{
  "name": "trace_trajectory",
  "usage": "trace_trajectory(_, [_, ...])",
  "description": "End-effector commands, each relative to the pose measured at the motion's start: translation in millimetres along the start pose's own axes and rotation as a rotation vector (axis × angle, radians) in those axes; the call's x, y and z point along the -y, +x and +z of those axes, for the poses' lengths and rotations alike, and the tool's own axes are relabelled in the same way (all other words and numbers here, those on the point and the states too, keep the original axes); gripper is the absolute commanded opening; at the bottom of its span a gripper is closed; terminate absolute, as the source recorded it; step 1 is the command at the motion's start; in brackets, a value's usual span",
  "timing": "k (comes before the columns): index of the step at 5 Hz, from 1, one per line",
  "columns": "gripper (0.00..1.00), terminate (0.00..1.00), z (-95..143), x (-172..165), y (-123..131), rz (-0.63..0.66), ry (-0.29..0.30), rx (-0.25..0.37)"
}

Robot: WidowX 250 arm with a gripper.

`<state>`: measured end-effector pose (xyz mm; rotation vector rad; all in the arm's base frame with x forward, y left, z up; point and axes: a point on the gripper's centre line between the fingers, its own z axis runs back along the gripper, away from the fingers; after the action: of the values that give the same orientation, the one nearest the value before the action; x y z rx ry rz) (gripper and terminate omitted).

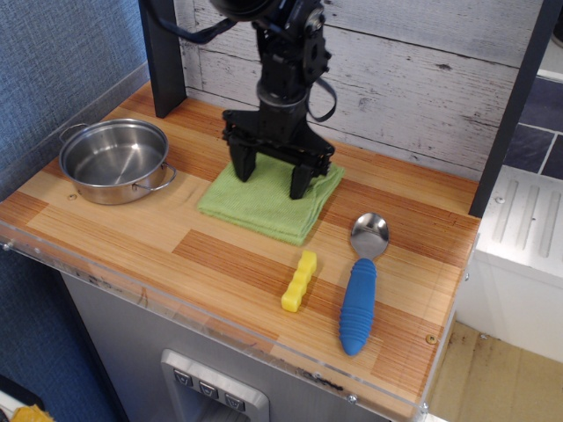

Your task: Slide towel straight forward

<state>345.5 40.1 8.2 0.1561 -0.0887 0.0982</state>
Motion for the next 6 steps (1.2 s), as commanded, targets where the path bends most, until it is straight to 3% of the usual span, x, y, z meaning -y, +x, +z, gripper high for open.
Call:
trace_trajectory(1, [1.00, 0.00, -1.6, -23.9, -55.2, 0.051, 0.028, -0.029])
trace_trajectory(3, [1.00, 0.00, 0.5, -35.3, -92.3, 0.080, 0.057, -0.048])
trace_trajectory(4, [1.00, 0.00, 5.1, -33.0, -92.7, 0.066, 0.046, -0.037])
trace_trajectory(6, [1.00, 0.00, 40.7, -37.8, -79.9, 0.135, -0.028, 0.080])
